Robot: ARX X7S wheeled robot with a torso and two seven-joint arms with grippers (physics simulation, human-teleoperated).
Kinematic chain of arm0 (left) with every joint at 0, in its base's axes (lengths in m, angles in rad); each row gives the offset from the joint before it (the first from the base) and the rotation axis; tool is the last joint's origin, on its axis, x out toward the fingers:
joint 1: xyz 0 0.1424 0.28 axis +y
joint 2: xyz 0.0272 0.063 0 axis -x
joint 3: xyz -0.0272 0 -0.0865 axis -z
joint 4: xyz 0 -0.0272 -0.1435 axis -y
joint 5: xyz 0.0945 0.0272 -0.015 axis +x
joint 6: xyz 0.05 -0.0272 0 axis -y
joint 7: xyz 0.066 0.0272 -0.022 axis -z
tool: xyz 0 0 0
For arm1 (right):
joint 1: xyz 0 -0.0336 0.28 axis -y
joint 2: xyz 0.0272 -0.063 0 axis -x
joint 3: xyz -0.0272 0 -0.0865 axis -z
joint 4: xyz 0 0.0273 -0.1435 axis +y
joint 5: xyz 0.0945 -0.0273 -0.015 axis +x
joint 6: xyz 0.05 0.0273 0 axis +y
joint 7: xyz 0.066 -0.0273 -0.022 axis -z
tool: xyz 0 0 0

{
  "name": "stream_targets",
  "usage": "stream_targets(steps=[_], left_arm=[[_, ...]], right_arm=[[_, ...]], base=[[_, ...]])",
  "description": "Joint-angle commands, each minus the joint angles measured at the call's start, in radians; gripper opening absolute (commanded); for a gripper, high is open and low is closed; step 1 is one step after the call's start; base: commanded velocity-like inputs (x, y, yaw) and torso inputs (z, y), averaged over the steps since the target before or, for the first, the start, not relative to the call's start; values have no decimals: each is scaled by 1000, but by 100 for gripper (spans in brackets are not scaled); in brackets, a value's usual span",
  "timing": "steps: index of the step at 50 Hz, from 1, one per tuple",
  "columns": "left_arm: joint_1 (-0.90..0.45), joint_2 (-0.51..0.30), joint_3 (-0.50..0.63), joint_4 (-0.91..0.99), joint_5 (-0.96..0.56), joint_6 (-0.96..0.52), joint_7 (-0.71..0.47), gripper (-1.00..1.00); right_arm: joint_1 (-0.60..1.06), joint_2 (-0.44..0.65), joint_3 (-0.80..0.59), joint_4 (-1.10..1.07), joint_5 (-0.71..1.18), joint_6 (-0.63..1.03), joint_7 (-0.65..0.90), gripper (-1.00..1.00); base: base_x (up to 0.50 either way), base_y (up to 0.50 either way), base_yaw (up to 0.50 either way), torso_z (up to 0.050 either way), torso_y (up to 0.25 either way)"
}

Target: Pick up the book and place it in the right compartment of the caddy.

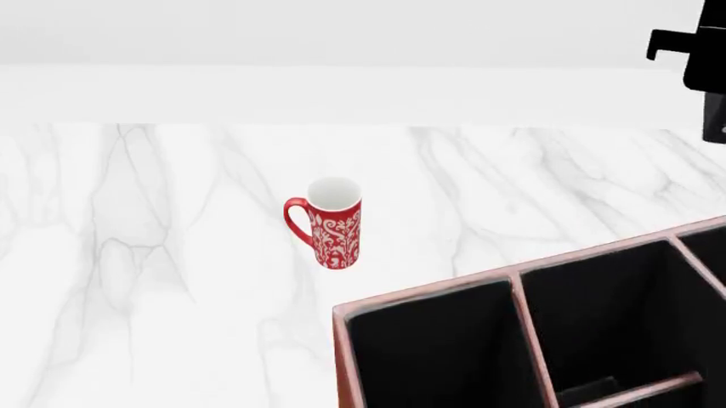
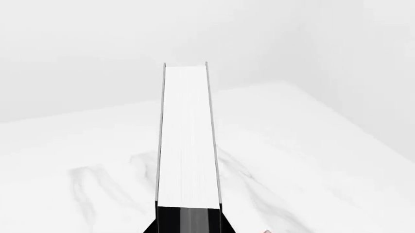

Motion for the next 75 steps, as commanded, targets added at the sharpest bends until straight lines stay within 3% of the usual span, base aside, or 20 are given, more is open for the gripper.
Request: stream_targets(steps=[1, 8, 24, 46, 55, 58, 60, 75], left_arm=[[1, -1, 11, -3, 4, 8, -2, 100], [5, 0, 4, -4, -2, 12, -2, 100], [11, 11, 9, -17, 5, 34, 9, 100], [14, 14, 20, -25, 11, 46, 9, 100], [10, 4, 25, -22, 7, 38, -1, 100], [14, 4, 21, -24, 5, 41, 1, 100], [7, 0, 28, -28, 6, 40, -1, 100], [13, 12, 41, -35, 20, 57, 6, 100]], right_arm=[[-7, 53, 141, -157, 40, 184, 127, -100], [43, 73, 172, -154, 97, 269, 217, -100], [129, 172, 132, 52, 581, 265, 638, -100], [153, 214, 58, 168, 804, 248, 838, -100], [115, 290, -9, 130, 1138, 230, 1072, -100], [120, 389, -188, 55, 1302, 108, 1072, -100], [119, 425, -230, 27, 1349, 69, 1068, -100], [111, 460, -301, 20, 1289, 14, 985, -100]], base=[[0, 0, 0, 10, 0], [0, 0, 0, 0, 1], [0, 0, 0, 0, 1], [0, 0, 0, 0, 1], [0, 0, 0, 0, 1], [0, 0, 0, 0, 4], [0, 0, 0, 0, 0], [0, 0, 0, 1, 1]])
